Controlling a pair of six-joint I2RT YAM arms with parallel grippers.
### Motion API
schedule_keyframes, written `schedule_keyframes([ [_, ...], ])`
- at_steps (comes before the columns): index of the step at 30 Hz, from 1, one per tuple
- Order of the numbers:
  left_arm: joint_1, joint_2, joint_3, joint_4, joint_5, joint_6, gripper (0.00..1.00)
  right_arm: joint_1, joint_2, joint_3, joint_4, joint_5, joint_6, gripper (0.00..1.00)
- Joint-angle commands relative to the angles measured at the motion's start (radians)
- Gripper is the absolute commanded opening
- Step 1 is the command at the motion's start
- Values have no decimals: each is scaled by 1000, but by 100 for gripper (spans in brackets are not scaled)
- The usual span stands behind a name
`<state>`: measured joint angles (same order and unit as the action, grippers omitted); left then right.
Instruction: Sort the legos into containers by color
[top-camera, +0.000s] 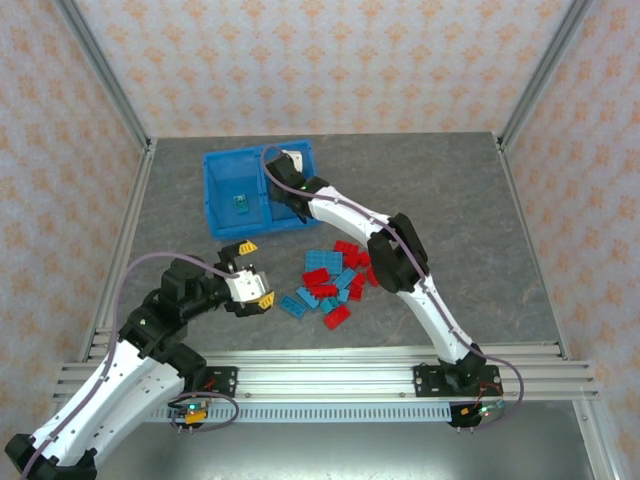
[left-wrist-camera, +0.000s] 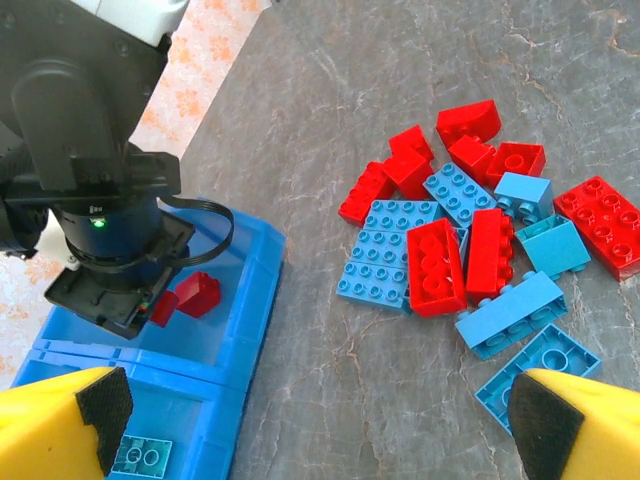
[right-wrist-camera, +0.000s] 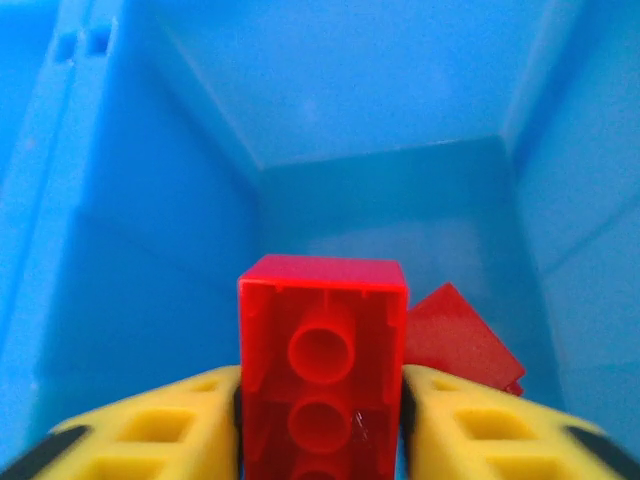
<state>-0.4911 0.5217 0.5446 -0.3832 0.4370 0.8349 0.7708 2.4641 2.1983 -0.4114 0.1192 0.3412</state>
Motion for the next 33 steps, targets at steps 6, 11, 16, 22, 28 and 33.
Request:
schedule_keyframes([
  [6, -5, 7, -30, 64, -18, -19, 100, -4, -128, 17, -35, -53, -2, 52],
  [11, -7, 51, -24, 51, -9, -35, 100, -5, -319, -143, 6, -90, -35, 54],
  [16, -10, 221, 134, -33, 140, -230, 99, -7, -579, -435, 75, -159, -154, 62],
  [22, -94, 473, 320, 38, -40, -676, 100, -77, -861, -723, -12, -267, -225, 72],
  [28, -150, 810, 487, -60, -170, -850, 97, -193, -1104, -911, -222, -384, -232, 92],
  [33, -153, 1019, 556, -80, -117, -884, 91, -205, -1220, -990, -365, -585, -283, 95],
])
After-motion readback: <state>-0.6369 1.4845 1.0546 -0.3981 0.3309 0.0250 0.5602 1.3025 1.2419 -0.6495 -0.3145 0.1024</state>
